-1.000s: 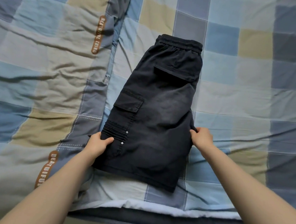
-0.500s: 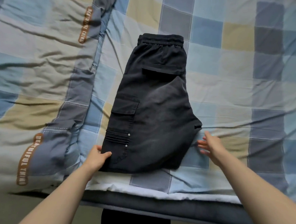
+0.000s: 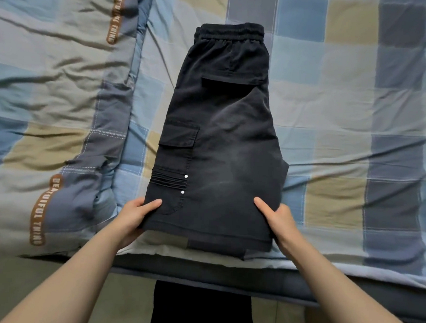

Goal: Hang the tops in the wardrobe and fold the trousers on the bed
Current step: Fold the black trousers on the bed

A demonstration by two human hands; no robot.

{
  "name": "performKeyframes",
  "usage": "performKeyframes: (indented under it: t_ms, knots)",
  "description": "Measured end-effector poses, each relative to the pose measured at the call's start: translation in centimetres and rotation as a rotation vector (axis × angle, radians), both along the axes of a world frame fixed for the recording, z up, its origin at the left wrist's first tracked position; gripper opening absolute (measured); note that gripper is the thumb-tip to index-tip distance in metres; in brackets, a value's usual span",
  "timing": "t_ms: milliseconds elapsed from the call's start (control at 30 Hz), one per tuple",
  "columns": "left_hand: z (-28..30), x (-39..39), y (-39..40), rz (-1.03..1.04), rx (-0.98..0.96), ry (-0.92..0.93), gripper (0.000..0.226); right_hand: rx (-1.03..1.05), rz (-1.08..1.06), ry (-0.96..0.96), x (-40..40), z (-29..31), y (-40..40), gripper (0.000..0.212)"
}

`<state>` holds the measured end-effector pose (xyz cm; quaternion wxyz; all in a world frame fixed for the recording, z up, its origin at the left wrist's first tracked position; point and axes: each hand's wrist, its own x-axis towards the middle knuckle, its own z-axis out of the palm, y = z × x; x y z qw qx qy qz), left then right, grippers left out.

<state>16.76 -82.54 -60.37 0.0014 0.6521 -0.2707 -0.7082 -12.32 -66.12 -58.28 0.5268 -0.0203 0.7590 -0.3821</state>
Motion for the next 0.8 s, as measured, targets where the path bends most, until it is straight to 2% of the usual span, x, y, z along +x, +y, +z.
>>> performKeyframes:
  t_ms: [33, 100, 133, 200, 233, 267, 300, 333, 400, 500, 567, 633, 733, 800]
  knots:
    - [0.0, 0.2, 0.2, 0.002, -0.007, -0.002, 0.022, 0.009, 0.004, 0.025, -0.1, 0.0, 1.4, 0.019]
    - [-0.2, 0.1, 0.7, -0.111, -0.091, -0.127, 0.025, 0.130, 0.197, 0.099, -0.2, -0.5, 4.6, 0.014]
    - [-0.5, -0.2, 0.9, -0.258, -0.163, -0.246, 0.029, 0.258, 0.396, 0.117, -0.2, -1.0, 6.4, 0.011]
    - [-0.9, -1.2, 1.6, -0.648, -0.311, -0.566, 0.045, 0.524, 0.877, 0.132, -1.0, -2.2, 9.2, 0.023]
    - [-0.6, -2.0, 2.1, -0.785, -0.396, -0.733, 0.056, 0.614, 1.029, 0.175, -1.7, -2.5, 9.7, 0.025]
    - [-0.3, -2.9, 2.6, -0.862, -0.501, -0.861, 0.067, 0.666, 1.076, 0.226, -2.6, -2.7, 9.8, 0.023]
    - [0.0, -3.9, 3.0, -0.910, -0.638, -0.915, 0.077, 0.665, 1.017, 0.279, -3.6, -2.7, 9.2, 0.020]
    - [0.1, -5.1, 3.6, -0.964, -0.792, -0.891, 0.083, 0.640, 0.896, 0.328, -4.5, -2.8, 8.2, 0.018]
    - [0.3, -7.9, 4.8, -1.097, -1.057, -0.701, 0.080, 0.525, 0.628, 0.444, -6.4, -3.2, 5.1, 0.014]
    - [0.2, -13.2, 6.6, -1.318, -1.190, -0.310, 0.068, 0.346, 0.431, 0.552, -9.3, -3.8, -0.5, 0.025]
    - [-0.4, -16.4, 8.0, -1.445, -1.184, -0.124, 0.065, 0.257, 0.371, 0.577, -10.6, -4.0, -3.7, 0.031]
    - [-1.4, -18.9, 9.3, -1.495, -1.089, -0.052, 0.060, 0.220, 0.387, 0.577, -11.0, -4.4, -5.9, 0.040]
    - [-2.2, -20.9, 10.5, -1.406, -0.834, -0.131, 0.048, 0.229, 0.565, 0.518, -11.0, -4.9, -7.0, 0.034]
    - [-2.4, -21.7, 11.0, -1.334, -0.760, -0.173, 0.046, 0.275, 0.570, 0.470, -11.8, -5.1, -6.5, 0.038]
